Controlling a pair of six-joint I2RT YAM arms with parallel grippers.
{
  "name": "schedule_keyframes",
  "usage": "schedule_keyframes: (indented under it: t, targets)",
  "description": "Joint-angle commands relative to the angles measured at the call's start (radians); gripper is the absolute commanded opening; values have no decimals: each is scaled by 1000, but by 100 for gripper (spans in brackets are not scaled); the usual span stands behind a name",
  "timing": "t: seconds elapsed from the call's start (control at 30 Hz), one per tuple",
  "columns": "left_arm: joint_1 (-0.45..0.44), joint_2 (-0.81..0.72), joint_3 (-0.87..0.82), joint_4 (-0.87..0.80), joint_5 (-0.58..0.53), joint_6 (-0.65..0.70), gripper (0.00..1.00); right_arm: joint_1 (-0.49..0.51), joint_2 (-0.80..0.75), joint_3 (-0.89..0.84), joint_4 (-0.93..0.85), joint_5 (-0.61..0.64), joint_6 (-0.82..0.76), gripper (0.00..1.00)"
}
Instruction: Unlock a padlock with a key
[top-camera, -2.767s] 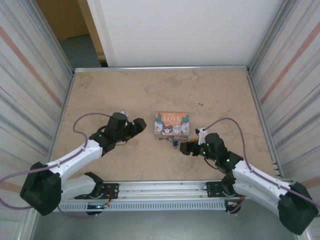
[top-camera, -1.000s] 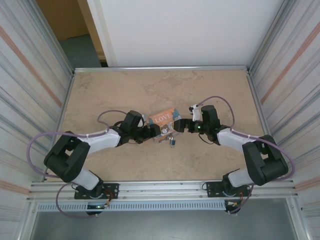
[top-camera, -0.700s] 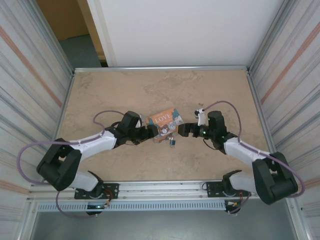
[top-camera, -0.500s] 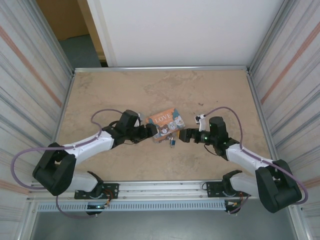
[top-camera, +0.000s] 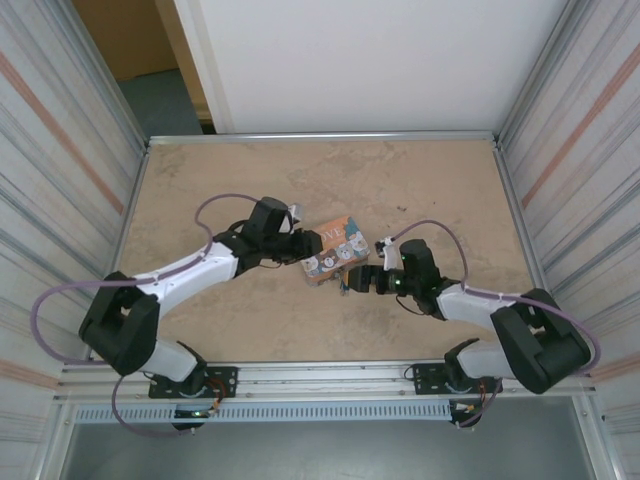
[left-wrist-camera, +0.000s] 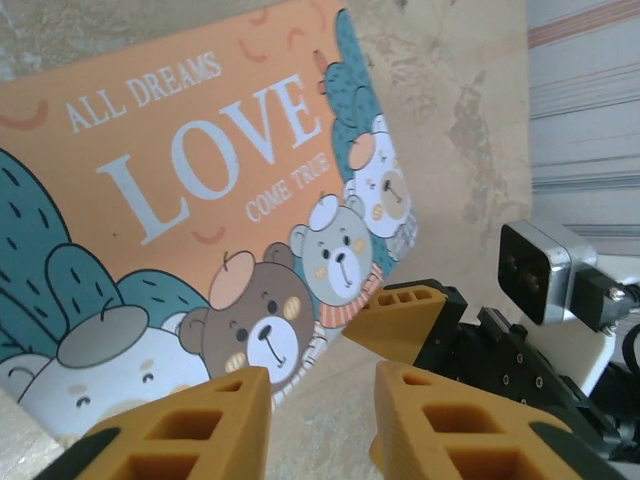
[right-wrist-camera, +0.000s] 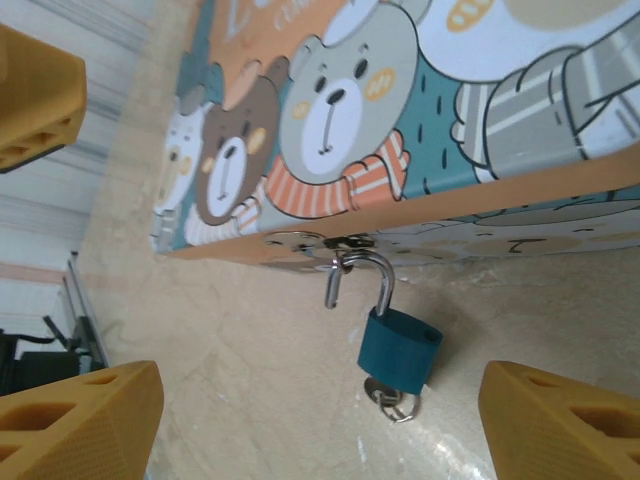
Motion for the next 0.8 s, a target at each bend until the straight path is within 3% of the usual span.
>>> schedule_keyframes:
  t: [0.0,0.27,0.77]
  targets:
    - [0,60,32,5,23,29,28,13,57,37,78,26,-13,77]
    - [0,149,36,23,22,26,22,21,165,69,151,0,-92,70]
    - [1,164,2,37,8,14,20,21,280,103,222,-85,-115,57]
